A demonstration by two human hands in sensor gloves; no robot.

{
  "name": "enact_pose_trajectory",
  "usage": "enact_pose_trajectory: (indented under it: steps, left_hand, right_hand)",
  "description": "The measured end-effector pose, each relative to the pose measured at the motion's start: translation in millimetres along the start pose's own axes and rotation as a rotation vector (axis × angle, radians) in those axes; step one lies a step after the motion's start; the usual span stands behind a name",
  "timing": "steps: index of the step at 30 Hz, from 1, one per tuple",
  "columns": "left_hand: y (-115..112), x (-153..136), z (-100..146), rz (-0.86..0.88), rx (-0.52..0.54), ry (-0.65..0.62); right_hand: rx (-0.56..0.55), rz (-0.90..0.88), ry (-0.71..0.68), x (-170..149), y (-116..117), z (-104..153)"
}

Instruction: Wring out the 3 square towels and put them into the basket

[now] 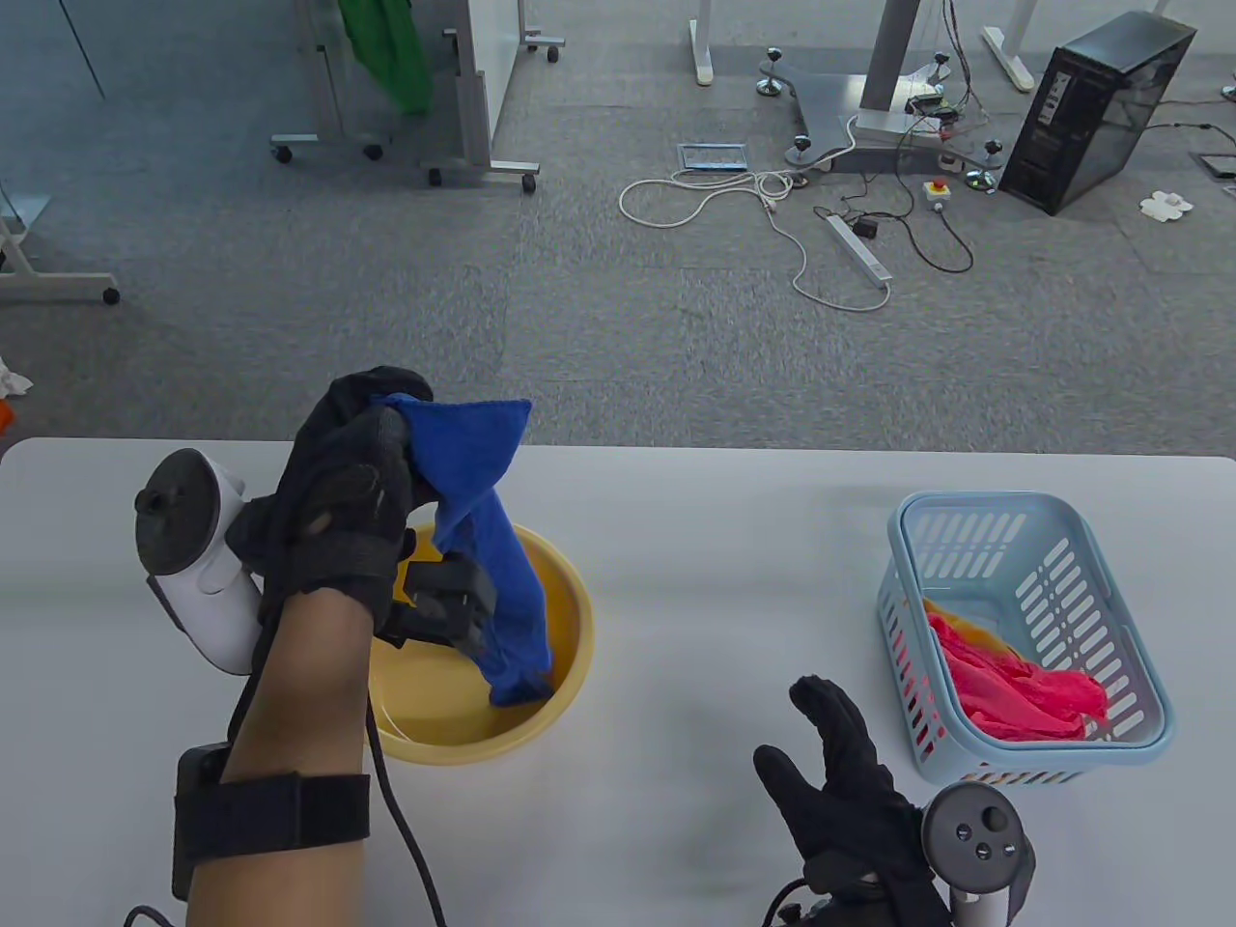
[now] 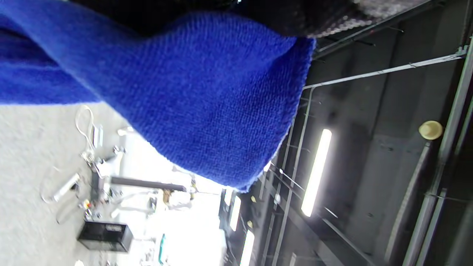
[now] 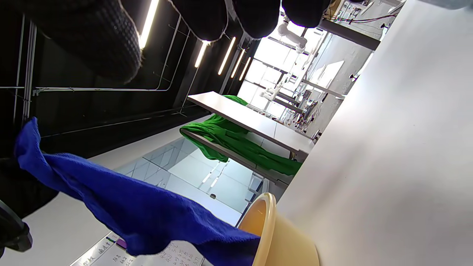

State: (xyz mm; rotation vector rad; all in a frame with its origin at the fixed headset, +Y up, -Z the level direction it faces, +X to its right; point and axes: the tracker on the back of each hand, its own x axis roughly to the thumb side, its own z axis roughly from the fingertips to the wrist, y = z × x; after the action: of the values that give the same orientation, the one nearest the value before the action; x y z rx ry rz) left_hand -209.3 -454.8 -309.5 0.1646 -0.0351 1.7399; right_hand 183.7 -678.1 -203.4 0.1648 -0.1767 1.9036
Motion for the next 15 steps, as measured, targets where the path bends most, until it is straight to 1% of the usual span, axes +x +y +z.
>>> enact_pose_trajectory:
  steps: [6,10,15]
  left_hand:
    - [-37,10,6,0.124,-0.156,-0.105]
    - [-60,13,14,0.134,-0.222,-0.209]
    - [-94,10,23,0.249,-0.345,-0.240]
  right_hand:
    - [0.011,0.005,-0.014,0,2,0]
    - [0.011,0.002,-0.025,1,1,-1]
    - [0.000,0.011,-0.023,1,1,0]
